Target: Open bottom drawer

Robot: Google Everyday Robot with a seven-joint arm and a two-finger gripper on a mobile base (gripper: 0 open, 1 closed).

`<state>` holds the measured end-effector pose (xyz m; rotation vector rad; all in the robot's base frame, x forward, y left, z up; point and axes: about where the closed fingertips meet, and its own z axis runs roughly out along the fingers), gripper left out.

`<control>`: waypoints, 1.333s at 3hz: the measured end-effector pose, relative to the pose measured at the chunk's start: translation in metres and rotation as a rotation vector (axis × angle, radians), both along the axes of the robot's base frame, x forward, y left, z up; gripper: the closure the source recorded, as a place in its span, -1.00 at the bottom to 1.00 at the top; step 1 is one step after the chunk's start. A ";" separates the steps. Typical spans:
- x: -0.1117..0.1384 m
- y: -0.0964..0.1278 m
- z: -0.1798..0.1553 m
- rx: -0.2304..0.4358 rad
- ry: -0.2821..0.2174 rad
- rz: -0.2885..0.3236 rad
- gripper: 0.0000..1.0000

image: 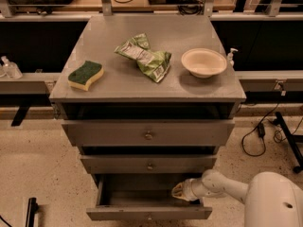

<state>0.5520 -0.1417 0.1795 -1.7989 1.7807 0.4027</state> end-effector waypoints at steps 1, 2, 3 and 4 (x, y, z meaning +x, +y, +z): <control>-0.010 0.000 -0.016 -0.006 0.037 0.028 1.00; -0.032 -0.001 -0.025 -0.001 0.078 0.067 1.00; -0.052 -0.001 -0.022 0.015 0.094 0.112 1.00; -0.053 -0.001 -0.021 0.017 0.093 0.116 1.00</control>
Offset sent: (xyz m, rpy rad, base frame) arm -0.0651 -0.0057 -0.0351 0.0039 0.1346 0.1235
